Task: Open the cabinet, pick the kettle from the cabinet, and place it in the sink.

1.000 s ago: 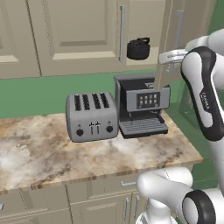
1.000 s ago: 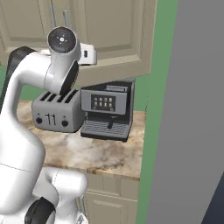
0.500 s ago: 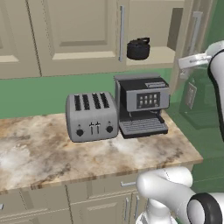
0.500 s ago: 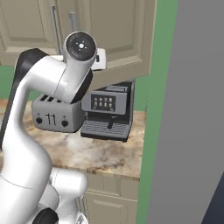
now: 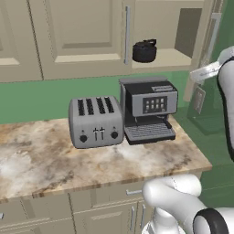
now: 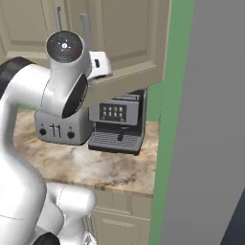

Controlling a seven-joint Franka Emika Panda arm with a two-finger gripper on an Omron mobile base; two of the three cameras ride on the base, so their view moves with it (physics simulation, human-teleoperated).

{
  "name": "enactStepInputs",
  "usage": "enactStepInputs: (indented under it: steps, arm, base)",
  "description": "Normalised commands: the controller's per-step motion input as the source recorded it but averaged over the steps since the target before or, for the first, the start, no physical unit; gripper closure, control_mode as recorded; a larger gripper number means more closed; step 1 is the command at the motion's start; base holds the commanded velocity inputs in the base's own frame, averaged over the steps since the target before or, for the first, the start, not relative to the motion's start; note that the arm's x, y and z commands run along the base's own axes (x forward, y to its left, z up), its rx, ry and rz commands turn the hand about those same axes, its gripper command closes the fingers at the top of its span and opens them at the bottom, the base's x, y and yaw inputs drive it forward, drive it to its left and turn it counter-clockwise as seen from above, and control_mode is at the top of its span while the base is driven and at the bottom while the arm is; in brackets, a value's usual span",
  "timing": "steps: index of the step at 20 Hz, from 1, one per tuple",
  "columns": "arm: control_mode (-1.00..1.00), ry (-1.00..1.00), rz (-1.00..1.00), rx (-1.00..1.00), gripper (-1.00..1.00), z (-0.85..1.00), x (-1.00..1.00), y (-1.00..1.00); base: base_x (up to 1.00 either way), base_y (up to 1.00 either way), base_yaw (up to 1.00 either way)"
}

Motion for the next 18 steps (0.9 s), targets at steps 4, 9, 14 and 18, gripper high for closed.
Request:
enactStepInputs:
  steps: [4, 9, 14, 18]
  arm:
    - [-1.0, 0.0, -0.37, -0.18, -1.0, -0.16, -0.4, 0.07]
    - [-1.0, -0.05, -0.35, -0.08, -1.0, -0.04, -0.52, 0.09]
    - [-1.0, -0.01, -0.33, -0.06, -1.0, 0.0, -0.42, 0.27]
    - [-1.0, 0.0, -0.32, 0.0, -1.0, 0.0, -0.32, 0.29]
  base:
    - [0.0, 0.0, 0.0]
    - [0.0, 0.0, 0.0]
    - [0.0, 0.0, 0.0]
    - [0.0, 0.0, 0.0]
